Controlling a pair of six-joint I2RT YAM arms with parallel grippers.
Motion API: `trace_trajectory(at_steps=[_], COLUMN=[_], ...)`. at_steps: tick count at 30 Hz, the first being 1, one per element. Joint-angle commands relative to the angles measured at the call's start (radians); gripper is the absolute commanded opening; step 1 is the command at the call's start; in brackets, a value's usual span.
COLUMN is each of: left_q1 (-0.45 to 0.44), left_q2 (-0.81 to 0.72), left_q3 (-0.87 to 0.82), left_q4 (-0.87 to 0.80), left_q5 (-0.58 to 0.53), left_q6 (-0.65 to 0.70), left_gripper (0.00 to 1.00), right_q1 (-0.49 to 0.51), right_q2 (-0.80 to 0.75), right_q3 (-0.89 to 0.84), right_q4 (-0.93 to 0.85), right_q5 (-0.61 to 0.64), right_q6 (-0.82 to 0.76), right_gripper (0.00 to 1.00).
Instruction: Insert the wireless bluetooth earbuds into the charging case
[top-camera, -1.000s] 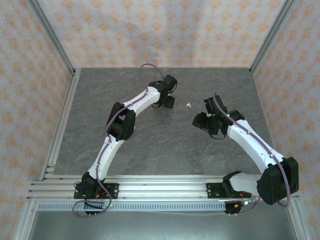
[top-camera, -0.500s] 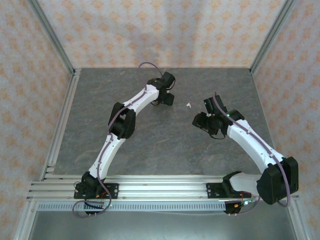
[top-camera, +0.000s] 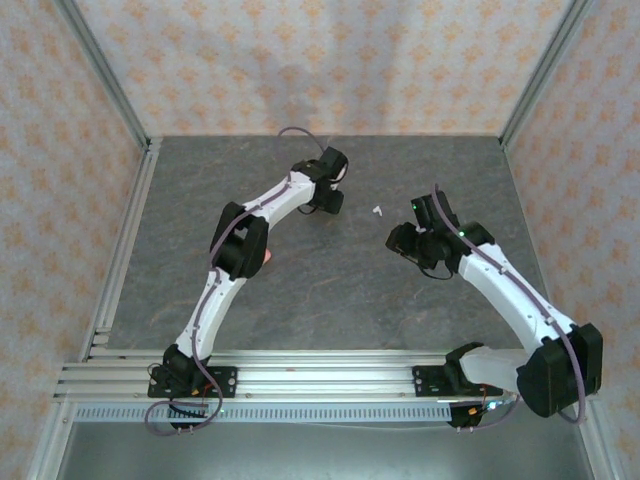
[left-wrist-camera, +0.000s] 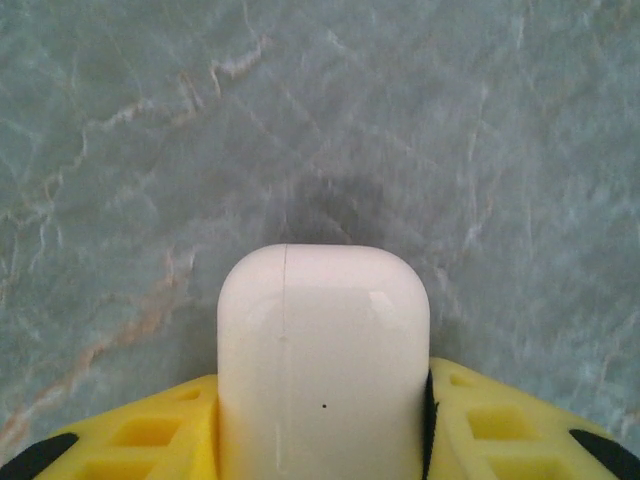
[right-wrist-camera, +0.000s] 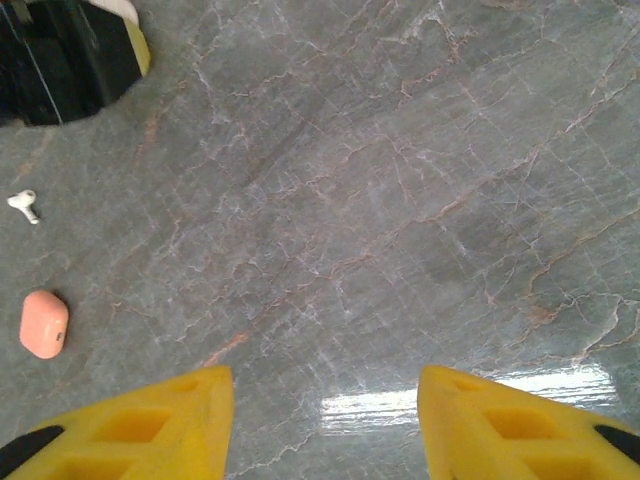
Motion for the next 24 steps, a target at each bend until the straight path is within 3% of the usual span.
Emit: trace_trajectory(at_steps=[1,8,14,21,24], left_q1=[-0.004,-0.007,-0.015,-0.023,-0.027], left_q2=[-0.103,-0.435,-0.708,-1.000,-1.101], left_q3=[-0.154,-0.593,-0.865,-1.081,-1.120], left_q4=[0.018,0.275,0.416,0.468,0.441], left_q5=[0.037,0.175,0.322,0.488,0.518], left_q6=[0.072,0.175,0.239,0.367,0.394], left_gripper=[0.43,0.41,0.39,0.40,0.40], right_q1=[-0.007,-0.008,-0.008,0.000,0.042], right_q2=[-0.032,-0.049,-0.036,0.049,0.075], right_q3=[0.005,0.001,0.023,0.077,0.134], right_q4=[0.014,0.057,0.107,0.216,0.226], right_q5=[-0.009,-0.153,-0.275,-0.505,-0.534], right_q6=[0.023,-0.006,-0.002,0.042,0.027], right_gripper=[0.52,0.50,0.49,0.47,0.48])
